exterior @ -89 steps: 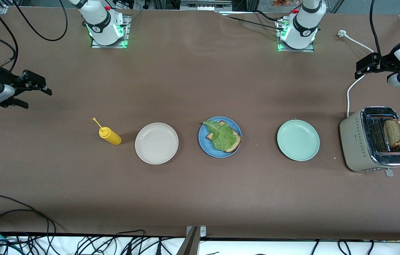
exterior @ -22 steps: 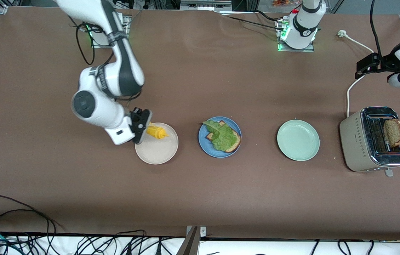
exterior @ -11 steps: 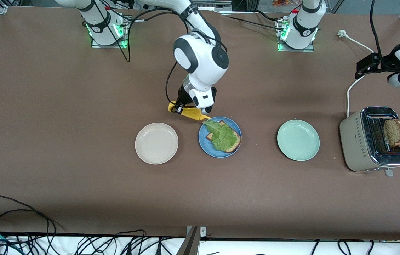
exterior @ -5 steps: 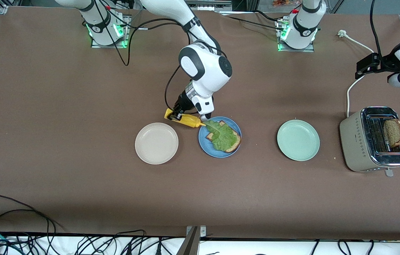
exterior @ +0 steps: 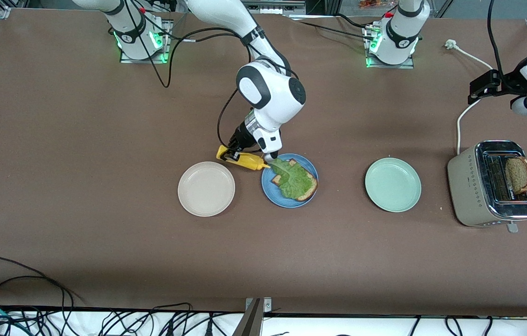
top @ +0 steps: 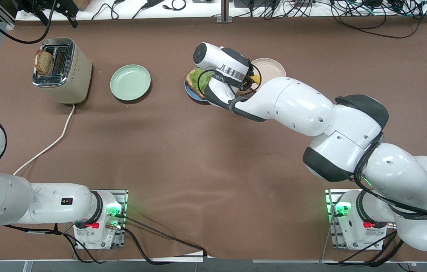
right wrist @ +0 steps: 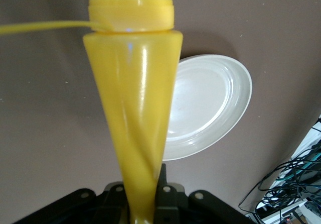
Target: Make sandwich in blue plate with both arms
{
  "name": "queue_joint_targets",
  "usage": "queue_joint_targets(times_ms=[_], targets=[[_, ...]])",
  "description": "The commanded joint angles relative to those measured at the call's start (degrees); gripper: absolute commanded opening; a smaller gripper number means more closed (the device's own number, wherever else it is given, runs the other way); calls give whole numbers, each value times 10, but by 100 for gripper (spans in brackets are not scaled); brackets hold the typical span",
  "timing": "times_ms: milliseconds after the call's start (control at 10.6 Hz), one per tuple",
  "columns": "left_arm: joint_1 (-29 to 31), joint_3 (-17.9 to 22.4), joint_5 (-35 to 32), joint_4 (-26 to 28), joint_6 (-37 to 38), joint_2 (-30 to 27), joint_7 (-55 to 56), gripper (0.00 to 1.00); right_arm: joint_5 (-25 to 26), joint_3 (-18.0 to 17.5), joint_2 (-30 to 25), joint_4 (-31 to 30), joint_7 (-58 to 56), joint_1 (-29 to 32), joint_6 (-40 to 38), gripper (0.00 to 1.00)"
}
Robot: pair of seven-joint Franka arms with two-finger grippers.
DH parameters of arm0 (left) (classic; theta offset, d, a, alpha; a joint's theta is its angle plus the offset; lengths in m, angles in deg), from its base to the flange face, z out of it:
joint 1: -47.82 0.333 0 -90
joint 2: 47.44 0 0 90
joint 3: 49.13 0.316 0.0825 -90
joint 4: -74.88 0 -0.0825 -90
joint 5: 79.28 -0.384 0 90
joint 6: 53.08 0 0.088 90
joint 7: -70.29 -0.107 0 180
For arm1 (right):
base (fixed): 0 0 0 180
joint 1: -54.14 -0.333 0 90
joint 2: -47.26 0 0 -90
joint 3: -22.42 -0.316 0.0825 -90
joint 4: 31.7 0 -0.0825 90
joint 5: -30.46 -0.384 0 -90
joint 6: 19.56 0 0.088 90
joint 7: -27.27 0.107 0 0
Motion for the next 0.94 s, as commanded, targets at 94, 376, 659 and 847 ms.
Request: queue_joint_targets(times_ms=[94, 376, 659, 847], targets=[[-1, 0, -10, -14, 12, 5, -3, 100, -2, 9, 8, 22, -5, 3, 1, 2], [-1, -1, -10, -14, 12, 5, -3, 100, -170, -9, -110, -2, -121, 112, 10, 3], [-1, -1, -10, -14, 12, 5, -3, 100, -303, -76, -182, -24, -237, 251, 1, 3], [-1, 0, -10, -14, 12, 5, -3, 100, -389, -141, -203, -26, -322, 367, -21, 4]])
